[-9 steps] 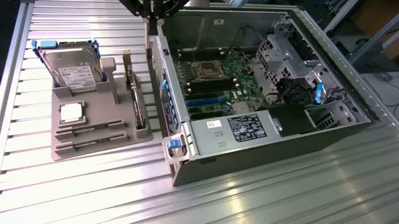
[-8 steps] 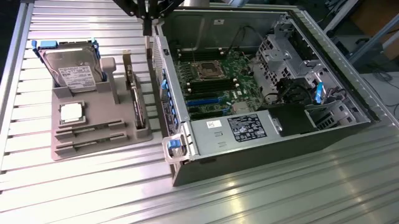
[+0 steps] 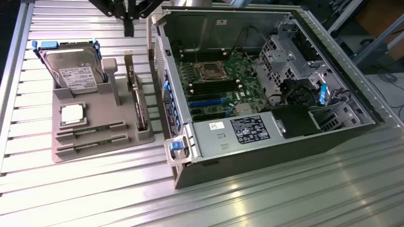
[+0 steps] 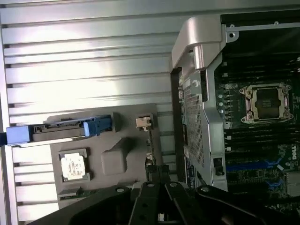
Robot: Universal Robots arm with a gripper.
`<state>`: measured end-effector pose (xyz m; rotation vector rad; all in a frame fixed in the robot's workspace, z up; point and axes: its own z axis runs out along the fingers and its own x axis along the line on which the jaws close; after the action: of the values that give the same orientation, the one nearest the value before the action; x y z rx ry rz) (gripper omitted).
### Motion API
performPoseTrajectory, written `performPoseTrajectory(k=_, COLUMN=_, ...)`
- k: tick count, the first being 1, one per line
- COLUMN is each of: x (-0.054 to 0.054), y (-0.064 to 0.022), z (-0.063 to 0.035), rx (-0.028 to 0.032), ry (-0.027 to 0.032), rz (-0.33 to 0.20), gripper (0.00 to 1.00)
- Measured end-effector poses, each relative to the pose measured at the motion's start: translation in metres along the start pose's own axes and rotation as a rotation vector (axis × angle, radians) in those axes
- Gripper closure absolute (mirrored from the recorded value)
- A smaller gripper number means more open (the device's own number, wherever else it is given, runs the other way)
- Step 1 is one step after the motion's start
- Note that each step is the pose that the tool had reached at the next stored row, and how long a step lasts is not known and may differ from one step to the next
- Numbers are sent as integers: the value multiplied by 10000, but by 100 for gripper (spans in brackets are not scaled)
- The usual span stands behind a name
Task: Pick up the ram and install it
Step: 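Reach for the ram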
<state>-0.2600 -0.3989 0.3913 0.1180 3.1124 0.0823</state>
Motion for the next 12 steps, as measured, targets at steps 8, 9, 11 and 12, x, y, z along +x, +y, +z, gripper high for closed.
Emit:
performPoseTrajectory(k=8, x=527, y=-155, z=-6, rx=-63, ry=4, rz=3, gripper=90)
performPoseTrajectory(k=9, x=523, y=-221, z=-8, rx=-64, ry=3, rz=2, gripper=90)
performPoseTrajectory(k=11, x=511, y=-371, z=-14, rx=-64, ry=3, rz=3, gripper=90)
performPoseTrajectory(k=12, x=506, y=-440, z=-19, rx=-62, ry=5, rz=2, gripper=90)
